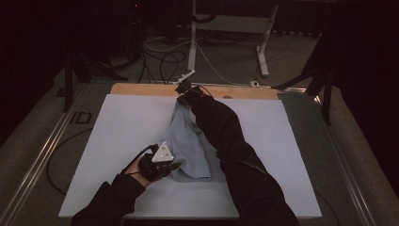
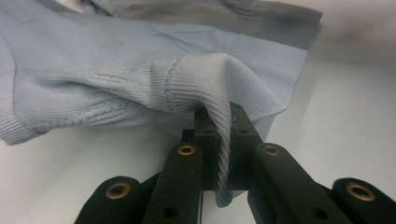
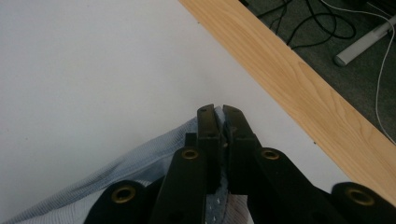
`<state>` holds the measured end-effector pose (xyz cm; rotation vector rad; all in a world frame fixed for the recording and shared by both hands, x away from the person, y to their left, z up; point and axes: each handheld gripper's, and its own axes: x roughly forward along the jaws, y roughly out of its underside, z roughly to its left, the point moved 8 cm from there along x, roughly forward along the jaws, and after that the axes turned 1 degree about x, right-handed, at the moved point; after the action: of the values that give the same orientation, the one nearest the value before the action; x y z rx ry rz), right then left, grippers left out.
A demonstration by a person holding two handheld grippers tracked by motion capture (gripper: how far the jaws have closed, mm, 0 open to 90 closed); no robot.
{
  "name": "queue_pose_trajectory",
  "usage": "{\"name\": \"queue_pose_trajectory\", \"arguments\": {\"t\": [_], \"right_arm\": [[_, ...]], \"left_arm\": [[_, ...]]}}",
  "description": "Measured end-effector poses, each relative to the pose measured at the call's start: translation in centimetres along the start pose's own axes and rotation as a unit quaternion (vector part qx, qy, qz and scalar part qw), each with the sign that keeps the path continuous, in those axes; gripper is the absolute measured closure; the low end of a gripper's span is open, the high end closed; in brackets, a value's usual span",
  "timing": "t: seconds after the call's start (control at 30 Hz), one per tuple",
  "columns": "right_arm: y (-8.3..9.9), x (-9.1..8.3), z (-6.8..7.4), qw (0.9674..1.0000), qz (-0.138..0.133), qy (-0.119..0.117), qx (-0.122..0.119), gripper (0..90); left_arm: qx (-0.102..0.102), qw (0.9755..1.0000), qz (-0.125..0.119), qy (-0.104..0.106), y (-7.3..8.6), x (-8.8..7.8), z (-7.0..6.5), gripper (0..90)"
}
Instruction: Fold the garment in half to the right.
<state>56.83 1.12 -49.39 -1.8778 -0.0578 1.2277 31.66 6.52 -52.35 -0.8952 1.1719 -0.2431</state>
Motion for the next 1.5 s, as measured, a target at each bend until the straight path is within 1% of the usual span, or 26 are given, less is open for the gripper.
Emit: {"name": "queue_pose_trajectory", "arguments": {"t": [0.03,0.07,0.1,0.2,0.23,0.33,0.43,0.47,0.6,0.63,0.67,0.73,0.8,0.87,0.93,1.0,1.1,1.3,1.4,1.5], "right_arm": [[0.1,-0.2,-0.1,1.0,0.001,0.0,0.002,87.3],[0.1,-0.2,-0.1,1.0,0.001,0.0,0.002,87.3],[0.2,-0.5,-0.3,1.0,0.003,0.004,-0.001,87.3],[0.3,-1.1,-0.7,1.0,-0.005,0.004,0.003,87.3],[0.4,-1.4,-0.9,1.0,-0.004,0.004,0.004,87.2],[0.7,-2.0,-1.3,0.9999,-0.009,0.007,0.003,87.3],[1.1,-2.5,-1.8,0.9999,-0.01,0.009,0.007,87.3],[1.3,-2.7,-2.0,0.9999,-0.01,0.01,0.005,87.3],[2.1,-3.4,-2.9,0.9998,-0.013,0.012,0.012,87.3],[2.3,-3.6,-3.1,0.9998,-0.013,0.012,0.013,87.3],[2.3,-3.6,-3.1,0.9998,-0.013,0.012,0.013,87.3],[2.9,-4.0,-3.8,0.9997,-0.015,0.014,0.016,87.2],[3.2,-4.2,-4.2,0.9995,-0.014,0.018,0.022,87.2],[3.5,-4.5,-4.6,0.9994,-0.017,0.021,0.021,87.2],[3.6,-4.6,-4.8,0.9994,-0.015,0.021,0.024,87.2],[3.9,-4.9,-5.3,0.9992,-0.016,0.023,0.028,87.2],[4.2,-5.0,-5.6,0.9991,-0.018,0.023,0.031,87.2],[4.7,-5.1,-6.3,0.999,-0.016,0.025,0.034,87.1],[5.1,-5.1,-6.6,0.9989,-0.014,0.024,0.038,87.1],[5.4,-5.1,-6.8,0.9989,-0.013,0.023,0.039,87.1]], "left_arm": [[0.007,1.0,0.002,0.002,-0.4,0.1,-0.2,86.7],[0.007,1.0,0.002,0.002,-0.4,0.1,-0.2,86.7],[0.014,0.9999,0.003,0.005,-0.7,0.3,-0.3,86.7],[0.019,0.9997,0.007,0.009,-1.1,0.7,-0.5,86.7],[0.019,0.9997,0.007,0.009,-1.1,0.7,-0.5,86.7],[0.03,0.9994,0.009,0.014,-1.7,1.2,-0.8,86.7],[0.04,0.999,0.011,0.016,-2.3,1.5,-1.1,86.7],[0.044,0.9988,0.013,0.016,-2.5,1.6,-1.2,86.7],[0.053,0.9983,0.015,0.02,-3.4,2.1,-1.6,86.7],[0.053,0.9983,0.015,0.02,-3.4,2.1,-1.6,86.7],[0.057,0.998,0.015,0.02,-3.6,2.2,-1.7,86.7],[0.065,0.9974,0.017,0.023,-4.1,2.7,-2.1,86.7],[0.068,0.9972,0.017,0.023,-4.3,2.8,-2.3,86.7],[0.078,0.9965,0.019,0.026,-4.8,3.2,-2.6,86.7],[0.079,0.9963,0.02,0.027,-5.0,3.3,-2.7,86.6],[0.083,0.996,0.02,0.028,-5.3,3.5,-3.0,86.6],[0.088,0.9954,0.02,0.03,-5.8,4.1,-3.3,86.6],[0.092,0.9949,0.021,0.036,-6.2,4.9,-3.8,86.6],[0.101,0.994,0.024,0.036,-6.4,5.7,-4.3,86.6],[0.101,0.9939,0.024,0.037,-6.6,6.1,-4.4,86.6]]}}
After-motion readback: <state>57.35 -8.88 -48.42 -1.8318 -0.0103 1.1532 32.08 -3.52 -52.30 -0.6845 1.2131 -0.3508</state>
